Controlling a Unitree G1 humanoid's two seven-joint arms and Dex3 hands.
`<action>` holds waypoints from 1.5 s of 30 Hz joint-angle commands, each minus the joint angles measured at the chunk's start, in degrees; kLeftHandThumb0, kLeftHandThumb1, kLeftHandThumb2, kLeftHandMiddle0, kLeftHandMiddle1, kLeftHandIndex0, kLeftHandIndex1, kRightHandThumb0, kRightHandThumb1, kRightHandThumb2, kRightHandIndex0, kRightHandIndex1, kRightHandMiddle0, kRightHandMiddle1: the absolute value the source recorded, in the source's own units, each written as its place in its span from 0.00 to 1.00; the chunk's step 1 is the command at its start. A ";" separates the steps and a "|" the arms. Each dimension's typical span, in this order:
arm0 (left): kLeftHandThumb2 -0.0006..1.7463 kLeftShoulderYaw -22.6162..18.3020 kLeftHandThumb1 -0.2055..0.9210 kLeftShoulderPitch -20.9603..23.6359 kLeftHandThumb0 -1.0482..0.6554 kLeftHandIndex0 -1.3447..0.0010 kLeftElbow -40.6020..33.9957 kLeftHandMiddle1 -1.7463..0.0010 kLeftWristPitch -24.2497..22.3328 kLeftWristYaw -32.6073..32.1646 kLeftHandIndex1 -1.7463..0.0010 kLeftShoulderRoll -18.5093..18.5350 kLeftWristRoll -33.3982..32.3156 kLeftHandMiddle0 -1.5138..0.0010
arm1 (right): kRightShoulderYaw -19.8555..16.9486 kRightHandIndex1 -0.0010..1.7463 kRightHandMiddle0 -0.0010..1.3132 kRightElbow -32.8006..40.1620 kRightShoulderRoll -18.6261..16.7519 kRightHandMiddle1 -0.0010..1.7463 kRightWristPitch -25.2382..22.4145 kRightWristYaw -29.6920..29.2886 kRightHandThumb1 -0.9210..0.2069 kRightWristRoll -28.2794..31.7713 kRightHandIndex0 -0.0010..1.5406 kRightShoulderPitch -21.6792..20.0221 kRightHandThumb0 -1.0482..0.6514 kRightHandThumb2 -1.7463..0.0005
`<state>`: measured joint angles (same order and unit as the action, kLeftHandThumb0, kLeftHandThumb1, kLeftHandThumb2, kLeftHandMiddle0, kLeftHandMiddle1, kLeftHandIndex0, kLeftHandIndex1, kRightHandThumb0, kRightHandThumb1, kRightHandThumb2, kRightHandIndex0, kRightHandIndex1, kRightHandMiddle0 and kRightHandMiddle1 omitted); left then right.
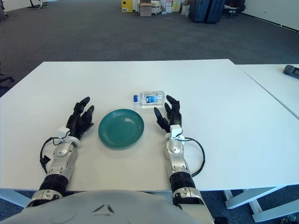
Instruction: Put the bottle into the plate.
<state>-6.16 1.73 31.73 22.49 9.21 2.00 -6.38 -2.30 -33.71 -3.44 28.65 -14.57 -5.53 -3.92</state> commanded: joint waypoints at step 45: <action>0.43 0.17 1.00 1.32 0.24 1.00 4.92 1.00 -0.57 -0.74 0.62 -1.33 0.43 0.77 | 9.37 0.01 0.00 -3.06 26.11 0.27 -7.97 -26.68 0.00 -36.74 0.27 -19.21 0.14 0.78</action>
<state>-6.21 3.91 34.52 23.38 8.86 0.93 -6.31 4.72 -33.34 21.11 18.81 -40.92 -40.51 -19.51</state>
